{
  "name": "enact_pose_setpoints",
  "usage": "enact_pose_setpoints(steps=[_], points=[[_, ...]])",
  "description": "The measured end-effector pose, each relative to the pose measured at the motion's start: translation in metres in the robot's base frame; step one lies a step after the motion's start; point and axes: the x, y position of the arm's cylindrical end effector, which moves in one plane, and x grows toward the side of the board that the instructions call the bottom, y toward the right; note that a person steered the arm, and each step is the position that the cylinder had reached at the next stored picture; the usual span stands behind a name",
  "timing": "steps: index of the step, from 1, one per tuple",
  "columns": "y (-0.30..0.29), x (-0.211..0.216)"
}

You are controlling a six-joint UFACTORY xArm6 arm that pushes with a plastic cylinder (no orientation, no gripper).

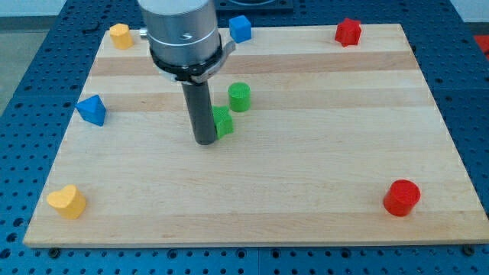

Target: Move yellow heart to green star

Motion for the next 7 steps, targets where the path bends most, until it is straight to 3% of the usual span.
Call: enact_pose_setpoints(steps=[3, 4, 6, 7], points=[[0.029, -0.008], [-0.007, 0.013], [-0.140, 0.017], [-0.206, 0.046]])
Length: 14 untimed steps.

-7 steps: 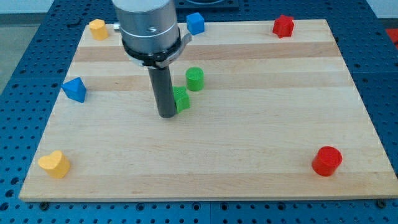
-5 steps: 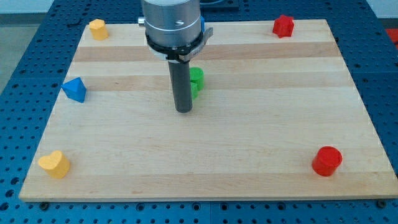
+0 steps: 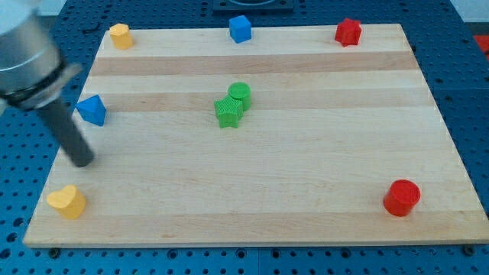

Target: Move yellow heart to green star

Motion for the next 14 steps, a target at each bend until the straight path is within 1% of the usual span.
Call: enact_pose_setpoints(steps=[1, 2, 3, 4, 5, 7, 8, 9, 10, 11, 12, 14], points=[[-0.027, 0.017], [-0.027, 0.025], [-0.026, 0.070], [-0.020, 0.106], [0.020, 0.105], [0.118, 0.083], [0.118, 0.090], [0.098, 0.107], [0.064, 0.107], [0.008, 0.107], [-0.003, 0.096], [0.063, 0.047]])
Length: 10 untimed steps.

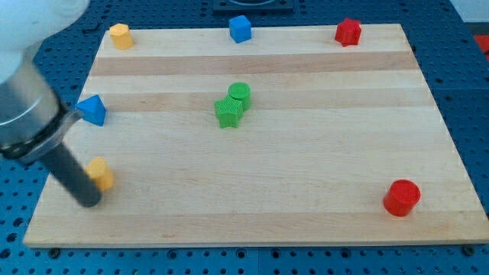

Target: Move yellow heart to green star

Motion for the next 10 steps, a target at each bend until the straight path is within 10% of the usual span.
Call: enact_pose_setpoints(steps=[2, 5, 10], points=[[0.041, -0.028], [-0.079, 0.012], [0.093, -0.061]])
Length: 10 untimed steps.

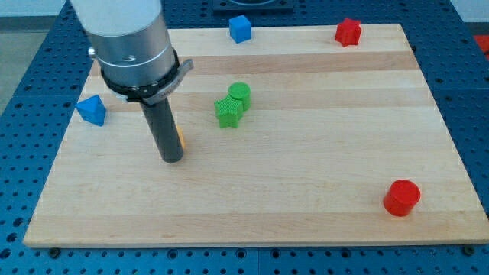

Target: Move yellow heart to green star

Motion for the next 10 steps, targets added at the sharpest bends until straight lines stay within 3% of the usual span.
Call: enact_pose_setpoints(steps=[2, 3, 4, 6, 7, 10], points=[[-0.084, 0.003], [-0.092, -0.024], [-0.072, -0.041], [-0.024, 0.014], [-0.001, 0.015], [-0.067, -0.007]])
